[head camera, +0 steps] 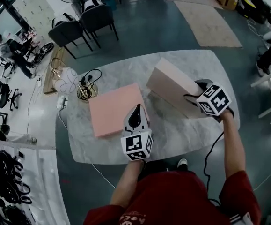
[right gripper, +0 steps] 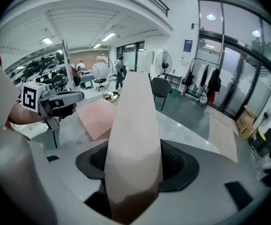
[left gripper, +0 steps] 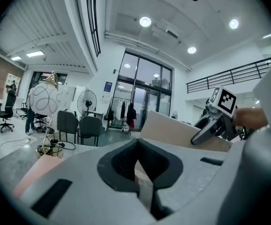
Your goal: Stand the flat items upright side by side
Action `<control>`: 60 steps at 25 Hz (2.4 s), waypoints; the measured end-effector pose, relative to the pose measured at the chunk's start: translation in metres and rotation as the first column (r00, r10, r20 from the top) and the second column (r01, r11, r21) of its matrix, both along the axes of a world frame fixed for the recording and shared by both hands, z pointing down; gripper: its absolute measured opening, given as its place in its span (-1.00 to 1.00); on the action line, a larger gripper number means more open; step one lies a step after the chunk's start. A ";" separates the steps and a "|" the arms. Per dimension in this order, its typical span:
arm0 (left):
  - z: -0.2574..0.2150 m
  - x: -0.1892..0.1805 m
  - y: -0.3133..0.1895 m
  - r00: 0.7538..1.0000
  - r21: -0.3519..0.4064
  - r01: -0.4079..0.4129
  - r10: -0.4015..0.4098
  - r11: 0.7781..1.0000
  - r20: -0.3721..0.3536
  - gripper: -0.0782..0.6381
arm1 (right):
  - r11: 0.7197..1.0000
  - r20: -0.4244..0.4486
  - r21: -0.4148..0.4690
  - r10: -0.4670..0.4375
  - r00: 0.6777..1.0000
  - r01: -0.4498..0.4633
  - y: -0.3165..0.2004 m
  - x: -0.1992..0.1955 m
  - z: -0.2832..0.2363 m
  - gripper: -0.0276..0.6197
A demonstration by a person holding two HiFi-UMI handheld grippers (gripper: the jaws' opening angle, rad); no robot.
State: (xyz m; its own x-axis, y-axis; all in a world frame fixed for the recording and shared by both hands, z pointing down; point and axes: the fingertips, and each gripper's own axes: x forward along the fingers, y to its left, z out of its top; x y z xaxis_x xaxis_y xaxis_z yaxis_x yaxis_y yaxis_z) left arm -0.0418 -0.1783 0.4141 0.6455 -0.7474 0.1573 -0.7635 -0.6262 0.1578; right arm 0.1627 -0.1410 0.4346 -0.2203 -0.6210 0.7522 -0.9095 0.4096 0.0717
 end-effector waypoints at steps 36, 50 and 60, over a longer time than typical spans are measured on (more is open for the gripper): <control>-0.025 0.223 0.037 0.974 0.095 -0.203 0.190 0.975 0.124 -0.77 | 0.351 0.262 0.650 0.729 0.632 -0.674 0.101 0.229 -0.008 -0.07; -0.009 0.250 0.046 0.969 0.079 -0.178 0.160 0.981 0.188 -0.77 | 0.482 0.218 0.406 0.774 0.594 -0.777 0.099 0.243 0.088 -0.09; 0.004 0.245 0.055 0.970 0.060 -0.141 0.125 0.988 0.211 -0.76 | 0.505 0.205 0.412 0.759 0.617 -0.758 0.094 0.245 0.101 -0.02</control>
